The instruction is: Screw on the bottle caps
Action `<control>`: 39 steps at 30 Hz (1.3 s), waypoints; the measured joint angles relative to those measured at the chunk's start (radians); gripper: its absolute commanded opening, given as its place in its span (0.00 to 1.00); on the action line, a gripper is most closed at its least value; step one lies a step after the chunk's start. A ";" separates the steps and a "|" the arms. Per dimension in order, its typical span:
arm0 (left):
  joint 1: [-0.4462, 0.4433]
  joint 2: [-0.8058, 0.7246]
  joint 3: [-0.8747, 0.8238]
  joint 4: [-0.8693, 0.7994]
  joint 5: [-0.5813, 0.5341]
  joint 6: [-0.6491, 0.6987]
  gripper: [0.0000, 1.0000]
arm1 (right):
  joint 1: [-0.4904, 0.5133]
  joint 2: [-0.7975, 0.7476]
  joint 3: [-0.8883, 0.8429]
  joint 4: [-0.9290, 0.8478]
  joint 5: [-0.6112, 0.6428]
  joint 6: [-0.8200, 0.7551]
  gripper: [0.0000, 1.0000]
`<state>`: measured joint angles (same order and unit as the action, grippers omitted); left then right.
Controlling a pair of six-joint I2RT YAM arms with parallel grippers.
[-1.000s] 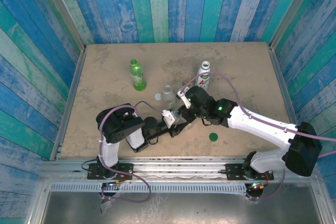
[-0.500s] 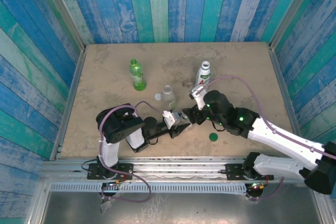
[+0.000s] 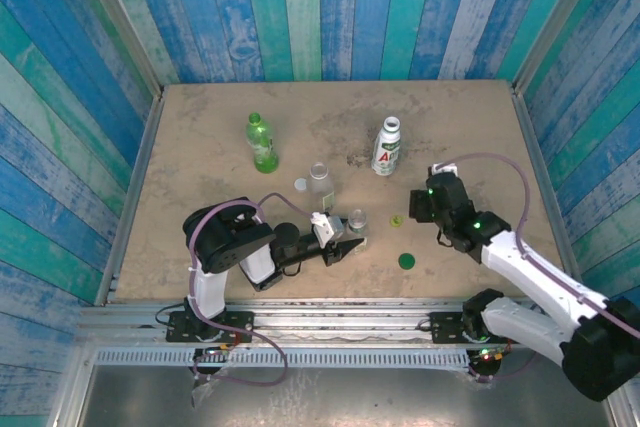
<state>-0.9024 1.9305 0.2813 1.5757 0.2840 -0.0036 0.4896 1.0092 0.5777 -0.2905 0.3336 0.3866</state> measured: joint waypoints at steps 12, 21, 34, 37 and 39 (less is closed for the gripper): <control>0.000 0.000 0.000 0.000 0.006 0.005 0.55 | -0.181 0.332 -0.008 0.081 -0.126 0.006 0.64; 0.000 -0.002 0.000 -0.003 0.008 0.015 0.55 | -0.193 0.430 0.015 0.120 -0.151 0.018 0.55; 0.000 -0.002 0.007 -0.006 0.032 0.027 0.56 | -0.216 0.439 0.018 0.143 -0.154 0.041 0.43; 0.000 -0.002 0.007 -0.006 0.032 0.029 0.56 | -0.216 0.440 0.019 0.144 -0.156 0.042 0.43; 0.000 -0.002 0.007 -0.006 0.032 0.030 0.56 | -0.216 0.437 0.019 0.142 -0.159 0.040 0.43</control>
<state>-0.9024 1.9289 0.2886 1.5696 0.3164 0.0265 0.2733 1.4464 0.5968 -0.1490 0.1749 0.4263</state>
